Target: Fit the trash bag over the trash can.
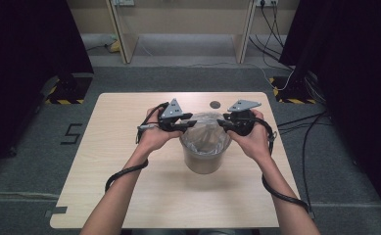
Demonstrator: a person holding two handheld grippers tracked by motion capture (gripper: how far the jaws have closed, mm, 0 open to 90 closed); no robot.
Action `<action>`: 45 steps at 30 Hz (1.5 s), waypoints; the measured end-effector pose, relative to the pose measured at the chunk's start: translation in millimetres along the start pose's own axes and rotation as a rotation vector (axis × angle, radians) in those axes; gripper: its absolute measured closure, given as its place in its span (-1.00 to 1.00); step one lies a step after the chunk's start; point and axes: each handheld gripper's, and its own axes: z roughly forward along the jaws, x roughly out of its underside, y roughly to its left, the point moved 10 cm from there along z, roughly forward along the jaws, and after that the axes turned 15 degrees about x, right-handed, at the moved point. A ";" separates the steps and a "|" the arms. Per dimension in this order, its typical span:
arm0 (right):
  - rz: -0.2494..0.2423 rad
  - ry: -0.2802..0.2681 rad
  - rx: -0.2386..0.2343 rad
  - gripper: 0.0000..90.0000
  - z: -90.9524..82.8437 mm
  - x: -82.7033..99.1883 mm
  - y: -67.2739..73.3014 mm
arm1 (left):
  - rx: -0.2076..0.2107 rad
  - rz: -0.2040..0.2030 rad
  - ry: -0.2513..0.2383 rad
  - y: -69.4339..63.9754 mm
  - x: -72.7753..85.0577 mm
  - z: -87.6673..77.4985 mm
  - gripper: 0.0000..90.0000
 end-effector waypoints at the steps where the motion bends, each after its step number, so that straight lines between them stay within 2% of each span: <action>1: 0.004 -0.005 0.004 0.68 1.1 0.2 -0.4 | 0.000 0.001 0.002 0.2 -0.2 0.5 0.47; 3: 0.026 -0.008 0.010 0.88 1.7 -0.7 -2.8 | 0.002 0.002 0.007 0.4 -0.4 1.7 0.47; 6: 0.044 -0.012 0.010 0.96 3.4 -2.5 -4.9 | 0.003 0.003 0.011 0.6 -0.9 3.2 0.46; 11: 0.083 -0.014 0.017 0.96 7.7 -5.2 -8.4 | -0.010 0.001 0.026 4.2 -0.5 6.7 0.44; 15: 0.112 -0.017 0.021 0.95 11.8 -9.8 -10.9 | -0.019 0.015 0.051 7.2 -2.0 10.3 0.44; 19: 0.134 -0.015 0.023 0.96 15.3 -12.3 -13.5 | -0.029 0.027 0.080 12.0 -5.7 14.4 0.54; 25: 0.138 -0.007 0.019 0.99 19.4 -12.5 -13.5 | -0.042 0.041 0.113 16.6 -3.7 17.1 0.74; 28: 0.140 -0.006 0.019 0.99 20.2 -12.6 -13.4 | -0.051 0.038 0.112 19.5 -2.3 17.5 0.78; 37: 0.140 -0.012 0.019 1.00 20.0 -14.4 -13.7 | -0.049 0.023 0.100 21.8 -1.4 18.7 0.97; 45: 0.136 -0.012 0.016 0.99 21.0 -14.9 -12.4 | -0.058 -0.007 0.070 26.4 -2.6 16.1 1.00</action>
